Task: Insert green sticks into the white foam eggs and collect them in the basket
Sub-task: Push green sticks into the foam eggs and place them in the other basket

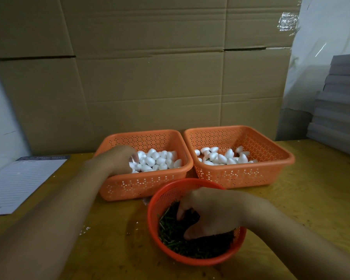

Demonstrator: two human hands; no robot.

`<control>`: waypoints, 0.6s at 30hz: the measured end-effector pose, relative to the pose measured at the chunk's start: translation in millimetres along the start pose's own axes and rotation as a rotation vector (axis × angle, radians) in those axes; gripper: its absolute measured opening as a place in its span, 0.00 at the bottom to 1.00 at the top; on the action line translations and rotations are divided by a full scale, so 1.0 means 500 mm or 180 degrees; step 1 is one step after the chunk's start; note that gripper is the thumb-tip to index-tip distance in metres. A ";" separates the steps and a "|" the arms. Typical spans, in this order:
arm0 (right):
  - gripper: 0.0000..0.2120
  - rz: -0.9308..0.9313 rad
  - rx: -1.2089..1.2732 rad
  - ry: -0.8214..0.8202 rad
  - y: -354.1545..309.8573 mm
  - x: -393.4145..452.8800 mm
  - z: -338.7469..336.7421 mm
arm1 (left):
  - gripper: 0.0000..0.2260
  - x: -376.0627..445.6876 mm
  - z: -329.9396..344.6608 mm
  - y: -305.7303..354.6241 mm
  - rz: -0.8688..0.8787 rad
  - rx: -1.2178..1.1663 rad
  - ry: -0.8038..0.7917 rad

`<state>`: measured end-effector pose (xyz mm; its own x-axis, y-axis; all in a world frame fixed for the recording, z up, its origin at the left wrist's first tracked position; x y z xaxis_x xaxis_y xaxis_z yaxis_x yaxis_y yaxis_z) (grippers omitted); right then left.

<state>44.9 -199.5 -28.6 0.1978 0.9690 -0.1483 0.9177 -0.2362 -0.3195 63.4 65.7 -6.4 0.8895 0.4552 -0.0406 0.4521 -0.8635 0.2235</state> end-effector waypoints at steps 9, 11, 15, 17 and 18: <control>0.21 -0.0007 0.0020 0.0006 0.002 0.000 0.000 | 0.15 -0.090 -0.035 0.061 0.0822 -0.1686 0.0727; 0.21 -0.0018 0.0002 0.0020 0.002 0.000 0.000 | 0.13 -0.113 -0.037 0.071 0.0908 -0.1870 0.0824; 0.19 -0.0050 0.0022 0.0034 0.000 0.000 -0.001 | 0.11 -0.147 -0.036 0.090 0.0897 -0.2583 0.0682; 0.16 -0.0074 0.0066 0.0062 0.000 0.001 -0.001 | 0.09 -0.162 -0.025 0.100 0.0954 -0.3032 0.0277; 0.15 -0.0088 0.0083 0.0080 0.000 0.001 -0.001 | 0.08 -0.170 -0.017 0.104 0.0992 -0.3311 -0.0012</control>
<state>45.0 -199.1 -28.1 0.1814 0.9766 -0.1156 0.9137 -0.2109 -0.3474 10.9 -16.0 16.8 0.9564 0.2455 0.1584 -0.0702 -0.3331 0.9403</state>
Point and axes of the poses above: each hand's wrist, its own x-axis towards the middle knuckle, its own z-axis out of the palm, y = z × x, the point moved 4 cm from there along x, towards the middle knuckle, and after that the axes turned 14 degrees about -z, right-handed, at the moved point
